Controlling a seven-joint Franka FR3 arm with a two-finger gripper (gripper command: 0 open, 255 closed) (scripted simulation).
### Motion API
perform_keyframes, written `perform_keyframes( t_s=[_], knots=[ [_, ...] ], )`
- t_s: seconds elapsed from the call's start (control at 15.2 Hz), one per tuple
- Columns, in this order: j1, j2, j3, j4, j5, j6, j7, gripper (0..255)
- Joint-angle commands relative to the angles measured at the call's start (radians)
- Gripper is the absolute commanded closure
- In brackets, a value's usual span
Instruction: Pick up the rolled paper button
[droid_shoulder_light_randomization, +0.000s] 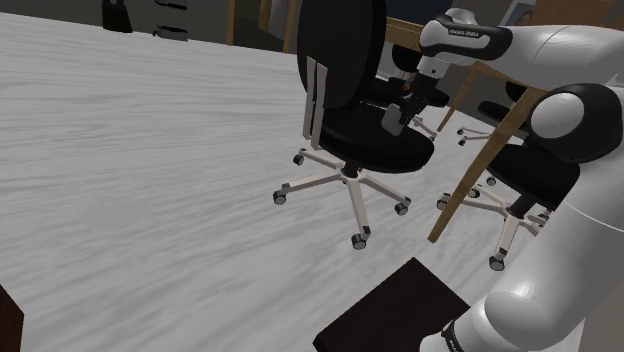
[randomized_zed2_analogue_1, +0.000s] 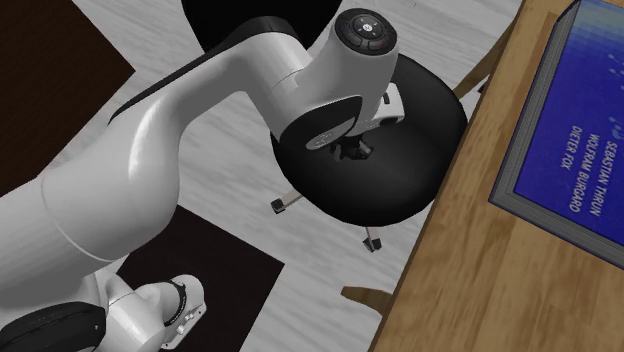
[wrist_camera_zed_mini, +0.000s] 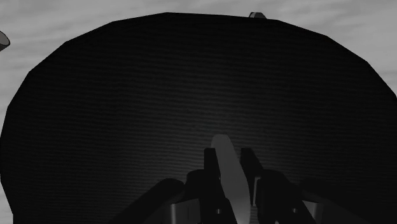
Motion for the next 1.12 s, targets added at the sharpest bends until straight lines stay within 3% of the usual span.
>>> perform_keyframes(
  t_s=[0.0, 0.26, 1.06],
  knots=[
    [0.000, 0.000, 0.000, -0.001, 0.000, 0.000, 0.000, 255],
    [-0.001, 0.005, -0.001, 0.007, 0.002, -0.002, -0.002, 255],
    [-0.022, 0.068, -0.007, 0.255, 0.025, -0.191, -0.008, 255]
  ],
)
